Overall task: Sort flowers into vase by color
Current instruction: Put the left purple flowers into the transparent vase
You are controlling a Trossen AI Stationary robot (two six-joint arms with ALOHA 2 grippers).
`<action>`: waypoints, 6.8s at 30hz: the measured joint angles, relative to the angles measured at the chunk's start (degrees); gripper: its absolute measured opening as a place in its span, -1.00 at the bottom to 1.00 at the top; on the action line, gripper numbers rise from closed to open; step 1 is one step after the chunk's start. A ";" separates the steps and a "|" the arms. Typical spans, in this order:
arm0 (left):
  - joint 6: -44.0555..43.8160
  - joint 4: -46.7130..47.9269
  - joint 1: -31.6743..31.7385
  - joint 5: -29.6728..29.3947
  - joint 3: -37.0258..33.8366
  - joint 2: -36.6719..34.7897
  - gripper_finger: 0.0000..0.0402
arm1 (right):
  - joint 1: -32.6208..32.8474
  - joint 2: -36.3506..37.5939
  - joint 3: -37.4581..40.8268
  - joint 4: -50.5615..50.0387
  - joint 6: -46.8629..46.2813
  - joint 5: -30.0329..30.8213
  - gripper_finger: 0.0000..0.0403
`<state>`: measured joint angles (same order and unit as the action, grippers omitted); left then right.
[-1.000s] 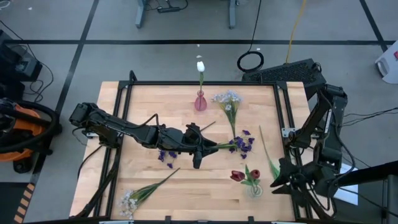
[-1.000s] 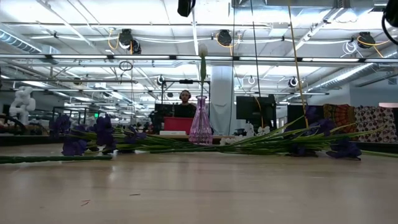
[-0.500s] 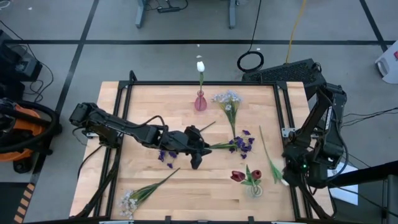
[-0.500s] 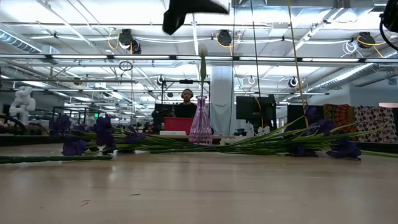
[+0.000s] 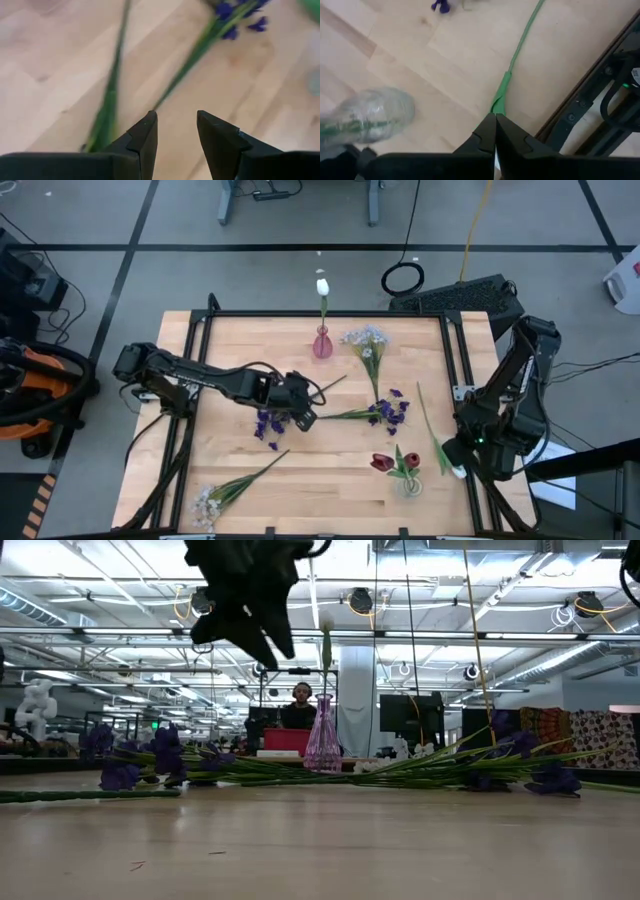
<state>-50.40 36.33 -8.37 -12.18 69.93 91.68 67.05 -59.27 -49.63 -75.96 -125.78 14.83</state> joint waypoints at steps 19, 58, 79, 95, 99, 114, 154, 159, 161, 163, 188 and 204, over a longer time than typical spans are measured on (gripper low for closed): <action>18.59 5.05 11.05 4.80 0.02 4.35 -0.29 | -9.13 -2.23 0.00 5.45 0.00 0.01 -0.99; 37.36 4.66 12.06 14.60 0.02 16.37 -0.29 | -11.98 -6.25 -0.02 9.69 0.44 0.04 -0.99; 37.23 5.74 12.01 14.65 0.68 16.46 -0.94 | -11.98 -7.51 -0.02 11.02 6.94 0.07 -0.99; 37.77 37.18 10.92 16.17 26.86 16.46 -0.99 | -14.80 1.02 -6.22 -1.42 22.34 22.17 -1.00; 37.10 38.20 10.98 18.04 33.32 16.46 -0.99 | -19.32 2.76 -14.75 -4.79 39.32 28.60 -1.00; 21.22 33.78 19.14 34.61 49.53 16.37 -1.00 | -43.56 -13.97 -47.89 6.71 129.96 31.93 -1.00; 18.06 21.60 20.96 49.56 54.29 16.06 -0.96 | -49.90 -32.12 -65.59 -6.04 156.42 31.71 -0.36; 17.73 21.55 20.59 49.63 54.27 16.06 -0.95 | -49.90 -32.12 -65.57 -6.04 156.45 31.69 -0.45; 17.69 21.54 20.28 49.66 54.27 16.06 -0.95 | -49.90 -32.12 -65.57 -6.04 156.45 31.67 -0.48; 17.67 21.38 19.95 49.94 54.26 16.06 -0.95 | -49.90 -32.12 -65.55 -6.00 156.45 31.63 -0.50; 16.14 18.42 18.74 52.65 54.25 16.04 -0.95 | -50.21 -34.42 -65.51 -4.88 156.58 31.66 -0.56; 16.21 17.46 18.74 52.41 54.24 15.98 -0.91 | -50.18 -34.44 -65.51 -6.80 147.28 28.46 -0.98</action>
<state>-34.18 53.79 10.37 40.22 124.17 107.66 16.86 -93.71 -115.13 -82.76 21.50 43.29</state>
